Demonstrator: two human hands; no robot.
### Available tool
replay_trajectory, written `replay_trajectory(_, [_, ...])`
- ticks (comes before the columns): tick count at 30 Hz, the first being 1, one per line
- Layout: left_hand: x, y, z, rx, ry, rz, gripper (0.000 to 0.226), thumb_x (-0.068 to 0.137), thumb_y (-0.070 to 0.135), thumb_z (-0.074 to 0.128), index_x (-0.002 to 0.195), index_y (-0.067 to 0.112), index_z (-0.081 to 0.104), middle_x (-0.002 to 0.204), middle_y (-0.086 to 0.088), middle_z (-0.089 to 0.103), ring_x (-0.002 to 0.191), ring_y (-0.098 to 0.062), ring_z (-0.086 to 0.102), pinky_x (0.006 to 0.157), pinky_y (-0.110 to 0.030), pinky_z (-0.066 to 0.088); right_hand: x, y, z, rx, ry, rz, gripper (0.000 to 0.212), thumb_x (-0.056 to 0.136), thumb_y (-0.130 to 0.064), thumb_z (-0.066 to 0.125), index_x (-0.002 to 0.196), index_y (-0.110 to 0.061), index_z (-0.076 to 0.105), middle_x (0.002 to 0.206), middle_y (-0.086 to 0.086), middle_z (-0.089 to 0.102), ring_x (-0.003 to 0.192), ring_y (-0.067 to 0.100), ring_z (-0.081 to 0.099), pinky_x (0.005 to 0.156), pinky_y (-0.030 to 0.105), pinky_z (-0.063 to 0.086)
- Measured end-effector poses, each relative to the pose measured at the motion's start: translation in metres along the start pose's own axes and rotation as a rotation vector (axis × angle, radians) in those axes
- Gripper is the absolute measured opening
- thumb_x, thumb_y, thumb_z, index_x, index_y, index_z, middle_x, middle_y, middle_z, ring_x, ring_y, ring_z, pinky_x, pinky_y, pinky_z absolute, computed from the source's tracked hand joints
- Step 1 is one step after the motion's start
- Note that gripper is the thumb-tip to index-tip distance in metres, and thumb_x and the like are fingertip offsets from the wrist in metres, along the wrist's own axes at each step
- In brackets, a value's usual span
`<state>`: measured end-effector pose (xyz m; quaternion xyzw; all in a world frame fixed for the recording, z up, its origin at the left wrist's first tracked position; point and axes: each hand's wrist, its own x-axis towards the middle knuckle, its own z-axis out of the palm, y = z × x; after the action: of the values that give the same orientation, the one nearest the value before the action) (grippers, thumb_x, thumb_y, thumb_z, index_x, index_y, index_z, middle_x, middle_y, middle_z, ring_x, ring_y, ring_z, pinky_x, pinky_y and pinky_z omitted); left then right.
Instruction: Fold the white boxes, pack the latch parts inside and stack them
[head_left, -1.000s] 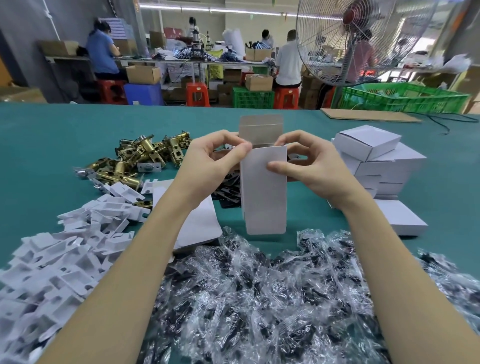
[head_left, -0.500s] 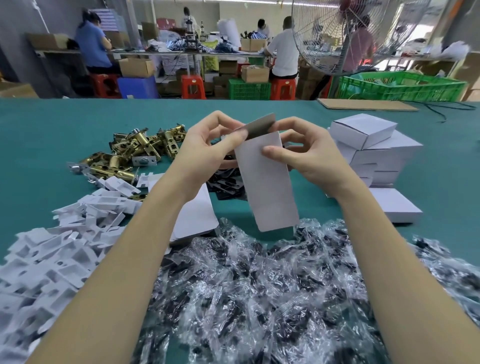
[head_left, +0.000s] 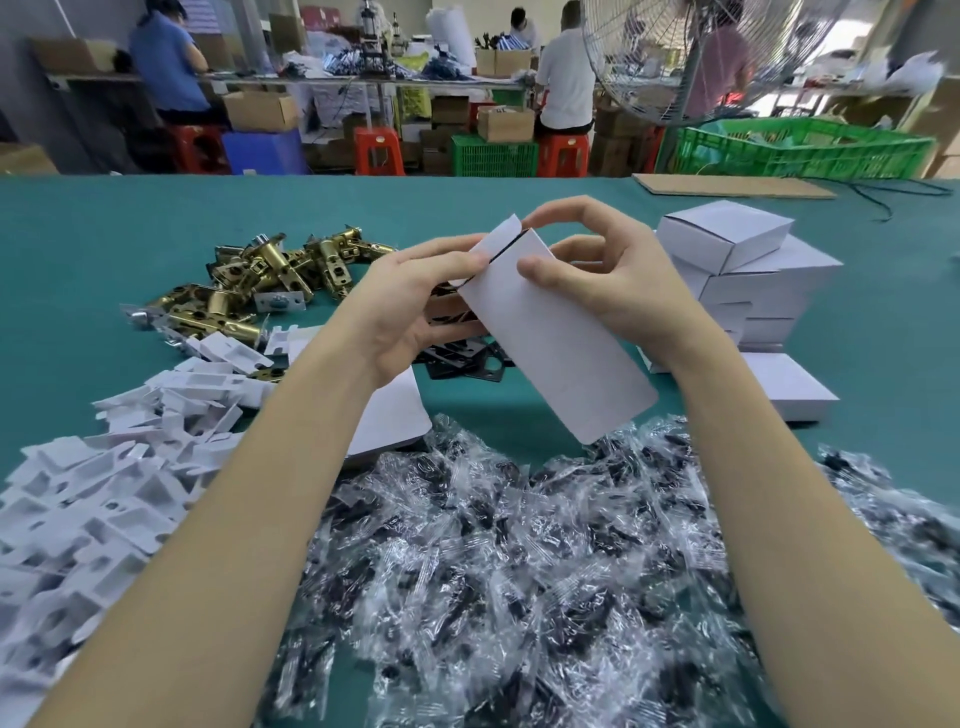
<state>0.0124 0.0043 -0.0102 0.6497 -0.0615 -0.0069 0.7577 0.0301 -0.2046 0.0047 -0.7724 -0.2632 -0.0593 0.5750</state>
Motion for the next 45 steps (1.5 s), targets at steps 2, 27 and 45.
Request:
replay_trajectory(2, [0.001,-0.002,0.0,-0.009,0.005,-0.017,0.021,0.094,0.018,0.07,0.113,0.02,0.079,0.104,-0.003,0.078,0.088,-0.023,0.075,0.075,-0.035,0.061,0.0,0.001,-0.001,0.002,0.007,0.012,0.028,0.091,-0.03,0.079,0.116,-0.026,0.067,0.089,-0.001,0.078,0.081,0.011,0.074,0.064,0.024,0.056])
replay_trajectory(27, [-0.004,-0.02,0.008,0.082,0.005,0.168,0.02,0.101,0.029,0.063,0.106,0.034,0.081,0.096,0.006,0.075,0.083,-0.017,0.073,0.071,-0.031,0.061,0.002,0.008,-0.003,0.093,-0.006,0.138,0.021,0.092,-0.05,0.067,0.11,-0.041,0.073,0.105,-0.003,0.077,0.09,0.012,0.072,0.073,0.026,0.057])
replay_trajectory(45, [-0.001,-0.015,0.006,0.1,0.142,0.121,0.014,0.095,0.021,0.072,0.088,0.027,0.082,0.088,0.002,0.079,0.077,-0.019,0.075,0.063,-0.032,0.062,0.008,0.014,0.014,0.063,0.036,0.124,0.015,0.102,-0.032,0.063,0.111,-0.028,0.073,0.106,0.005,0.074,0.083,0.004,0.067,0.071,0.017,0.054])
